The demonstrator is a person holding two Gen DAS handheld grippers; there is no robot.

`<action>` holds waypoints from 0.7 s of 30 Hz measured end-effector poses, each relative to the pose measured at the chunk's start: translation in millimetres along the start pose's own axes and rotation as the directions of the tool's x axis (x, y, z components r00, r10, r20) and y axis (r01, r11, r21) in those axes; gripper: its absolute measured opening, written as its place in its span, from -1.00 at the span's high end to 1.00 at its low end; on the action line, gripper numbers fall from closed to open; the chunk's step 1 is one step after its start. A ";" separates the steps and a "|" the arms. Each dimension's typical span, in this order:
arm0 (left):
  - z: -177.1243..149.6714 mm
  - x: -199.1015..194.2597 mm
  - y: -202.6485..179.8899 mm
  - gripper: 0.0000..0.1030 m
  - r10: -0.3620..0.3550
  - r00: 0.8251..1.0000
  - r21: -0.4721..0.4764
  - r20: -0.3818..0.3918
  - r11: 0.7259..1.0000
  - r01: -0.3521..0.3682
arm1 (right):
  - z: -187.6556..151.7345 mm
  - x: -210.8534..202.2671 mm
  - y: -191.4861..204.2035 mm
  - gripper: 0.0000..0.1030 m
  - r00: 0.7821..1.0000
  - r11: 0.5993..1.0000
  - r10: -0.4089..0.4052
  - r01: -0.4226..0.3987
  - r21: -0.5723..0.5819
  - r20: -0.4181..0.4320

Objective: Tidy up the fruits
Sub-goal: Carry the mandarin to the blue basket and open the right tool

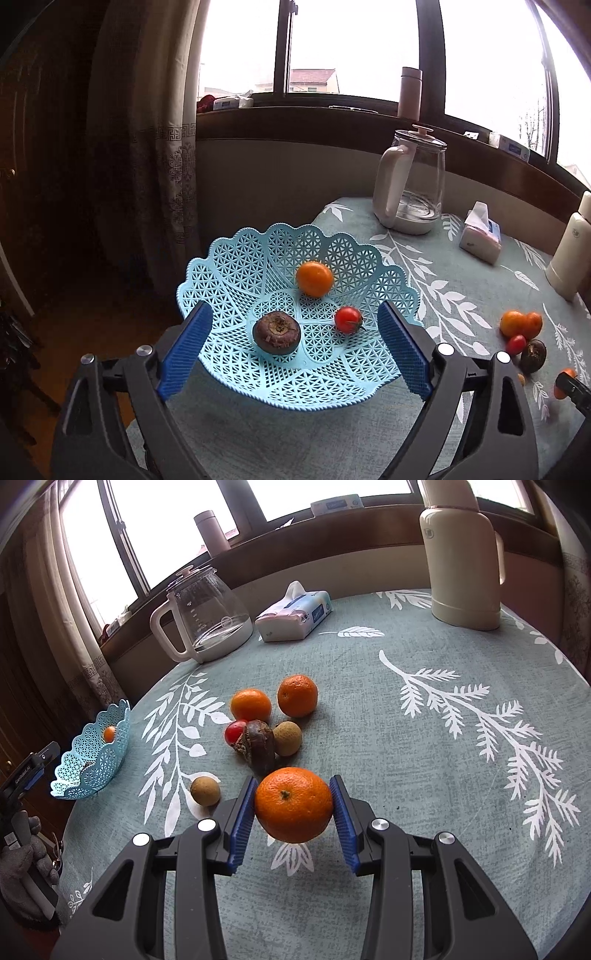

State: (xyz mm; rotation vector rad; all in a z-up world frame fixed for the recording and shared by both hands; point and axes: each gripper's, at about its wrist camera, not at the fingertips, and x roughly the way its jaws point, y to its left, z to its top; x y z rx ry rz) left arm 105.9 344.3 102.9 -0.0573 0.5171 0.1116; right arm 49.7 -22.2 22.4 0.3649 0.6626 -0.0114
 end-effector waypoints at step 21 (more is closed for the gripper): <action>22.4 -5.9 62.5 -0.94 0.038 0.999 -0.107 0.029 0.994 -0.035 | 34.7 17.5 127.8 0.21 0.987 0.975 0.161 -0.163 -0.154 -0.027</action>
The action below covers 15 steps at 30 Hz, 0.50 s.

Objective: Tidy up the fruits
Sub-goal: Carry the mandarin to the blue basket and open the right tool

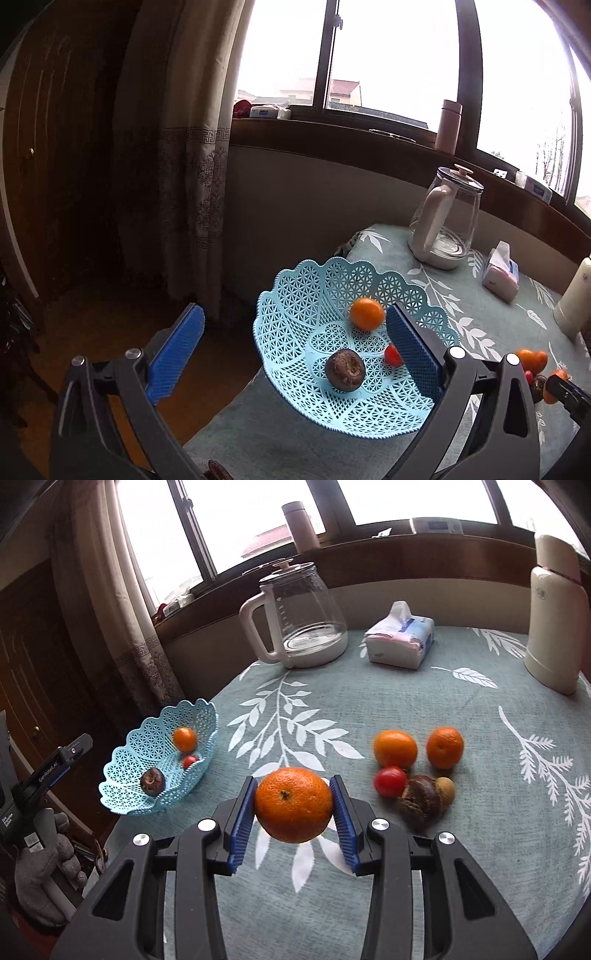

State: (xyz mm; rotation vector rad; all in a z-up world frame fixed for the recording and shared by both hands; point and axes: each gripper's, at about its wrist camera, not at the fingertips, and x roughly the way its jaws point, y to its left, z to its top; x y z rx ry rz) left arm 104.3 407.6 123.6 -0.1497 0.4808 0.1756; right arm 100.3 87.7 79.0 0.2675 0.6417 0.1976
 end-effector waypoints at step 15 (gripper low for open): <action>10.8 -6.5 24.9 -0.94 -0.012 1.000 -0.064 0.003 0.998 0.013 | 24.7 68.5 120.9 0.21 0.986 0.981 0.146 -0.155 -0.115 -0.083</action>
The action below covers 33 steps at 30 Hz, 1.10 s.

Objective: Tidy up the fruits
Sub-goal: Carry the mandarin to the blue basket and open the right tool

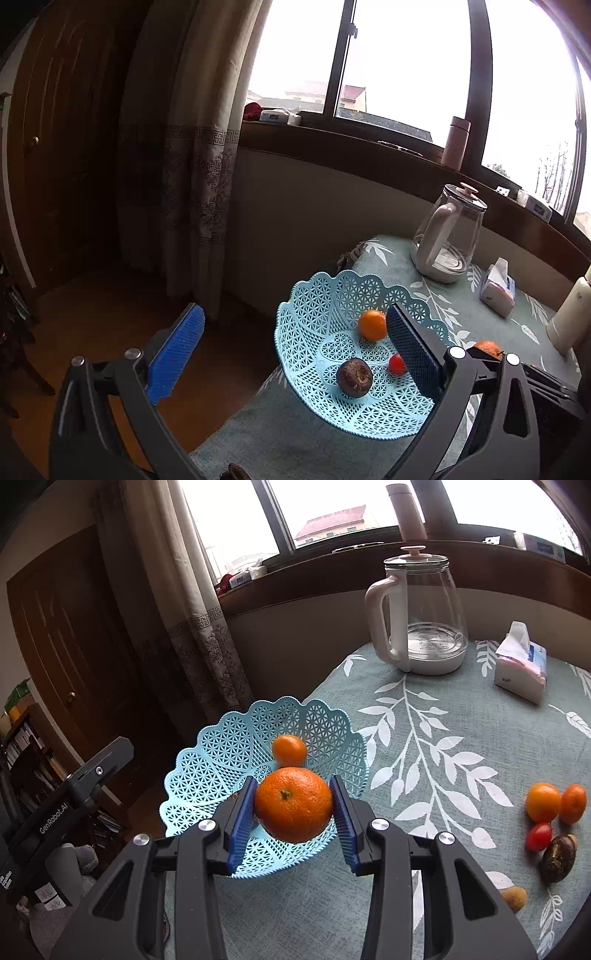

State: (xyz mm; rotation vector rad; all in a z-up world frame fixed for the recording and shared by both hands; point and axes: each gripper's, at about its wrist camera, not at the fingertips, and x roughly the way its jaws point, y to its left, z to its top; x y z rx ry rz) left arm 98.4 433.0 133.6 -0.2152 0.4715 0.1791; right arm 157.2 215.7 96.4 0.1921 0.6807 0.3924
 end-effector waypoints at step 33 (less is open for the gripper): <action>-11.9 0.1 -9.6 -0.94 -0.080 0.996 -0.027 -0.034 0.996 0.079 | -22.4 -33.1 -39.2 -0.11 0.995 0.987 -0.082 0.072 0.147 0.058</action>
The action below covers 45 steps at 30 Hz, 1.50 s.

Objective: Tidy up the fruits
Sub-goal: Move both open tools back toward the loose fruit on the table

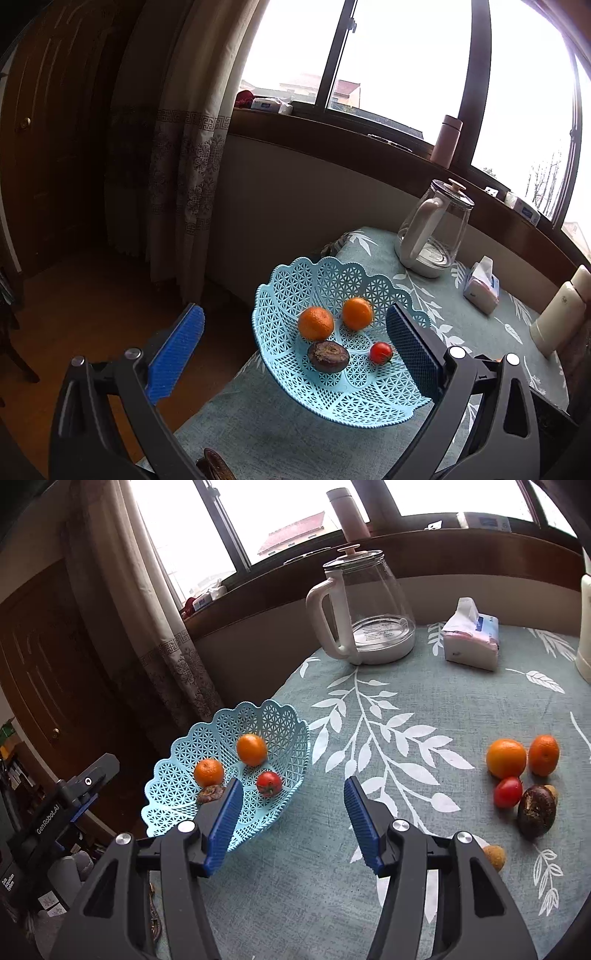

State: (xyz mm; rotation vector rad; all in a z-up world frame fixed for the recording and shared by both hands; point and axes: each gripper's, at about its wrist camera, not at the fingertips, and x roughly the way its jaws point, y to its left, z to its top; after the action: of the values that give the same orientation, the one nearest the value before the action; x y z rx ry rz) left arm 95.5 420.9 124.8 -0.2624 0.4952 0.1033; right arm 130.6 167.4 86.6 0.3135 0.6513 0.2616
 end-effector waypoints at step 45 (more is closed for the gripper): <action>-47.1 -13.1 -92.1 -0.94 -0.138 0.986 0.239 -0.089 0.959 0.155 | -17.4 -78.8 -177.2 -0.11 0.966 0.930 -0.251 0.223 0.292 0.063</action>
State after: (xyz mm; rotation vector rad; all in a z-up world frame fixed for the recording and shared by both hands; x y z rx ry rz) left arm 77.4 319.0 111.8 -0.0599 0.5529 -0.1124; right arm 84.1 -18.5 52.2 0.5149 0.6219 -0.0819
